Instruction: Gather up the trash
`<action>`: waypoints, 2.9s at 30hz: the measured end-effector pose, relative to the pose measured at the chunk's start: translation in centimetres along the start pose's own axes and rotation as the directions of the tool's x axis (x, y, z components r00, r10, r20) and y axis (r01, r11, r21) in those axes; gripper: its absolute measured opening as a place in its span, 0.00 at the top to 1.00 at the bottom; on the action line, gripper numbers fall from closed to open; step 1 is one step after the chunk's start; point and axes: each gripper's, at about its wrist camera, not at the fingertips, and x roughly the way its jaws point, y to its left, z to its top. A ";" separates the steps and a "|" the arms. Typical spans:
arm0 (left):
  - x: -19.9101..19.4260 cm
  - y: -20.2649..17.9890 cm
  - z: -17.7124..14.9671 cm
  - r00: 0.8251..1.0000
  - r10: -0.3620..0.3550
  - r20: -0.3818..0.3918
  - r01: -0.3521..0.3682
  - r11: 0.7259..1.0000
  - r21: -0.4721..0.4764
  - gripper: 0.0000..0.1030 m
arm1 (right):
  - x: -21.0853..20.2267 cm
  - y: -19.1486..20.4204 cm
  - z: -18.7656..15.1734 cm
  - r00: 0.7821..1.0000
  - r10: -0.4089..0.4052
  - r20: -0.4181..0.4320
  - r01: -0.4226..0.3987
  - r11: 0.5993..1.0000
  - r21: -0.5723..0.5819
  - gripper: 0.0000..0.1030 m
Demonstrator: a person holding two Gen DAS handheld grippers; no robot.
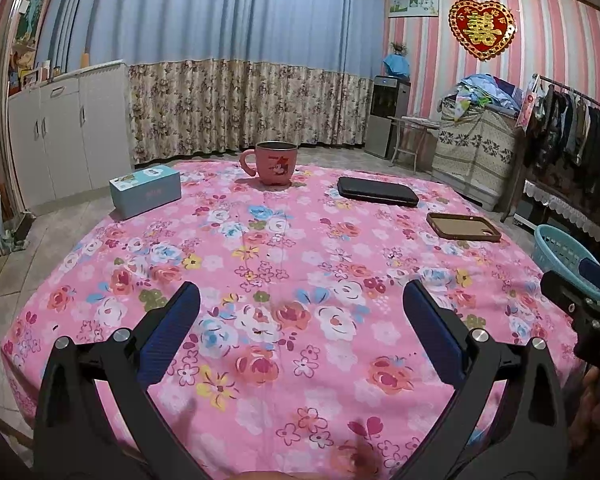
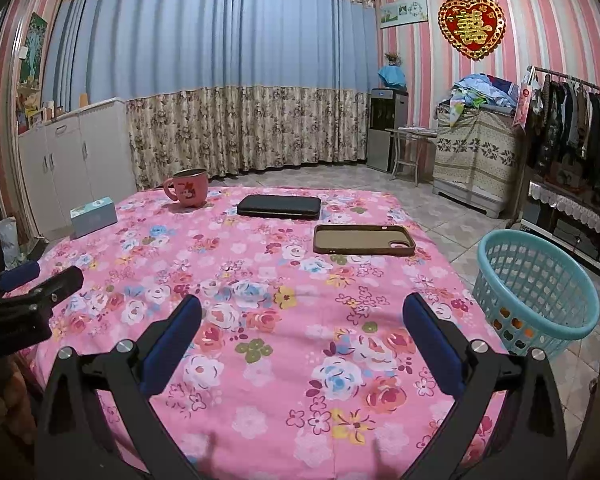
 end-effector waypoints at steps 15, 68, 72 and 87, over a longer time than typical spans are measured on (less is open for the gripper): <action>0.1 0.1 0.0 1.000 -0.001 -0.002 0.001 1.000 0.001 0.05 | 0.1 0.0 0.1 1.000 0.003 -0.005 -0.003 1.000 0.005 0.04; 0.1 0.1 -0.1 1.000 -0.002 -0.006 0.002 1.000 -0.001 0.05 | 0.5 1.1 -0.2 1.000 0.006 -0.011 -0.006 1.000 -0.009 0.04; 0.2 0.1 -0.1 1.000 -0.002 -0.006 0.002 1.000 -0.001 0.05 | 0.5 1.0 -0.1 1.000 0.006 -0.011 -0.006 1.000 -0.008 0.04; 0.2 0.1 -0.2 1.000 -0.002 -0.007 0.002 1.000 -0.002 0.05 | 0.5 0.9 -0.1 1.000 0.005 -0.011 -0.005 1.000 -0.009 0.04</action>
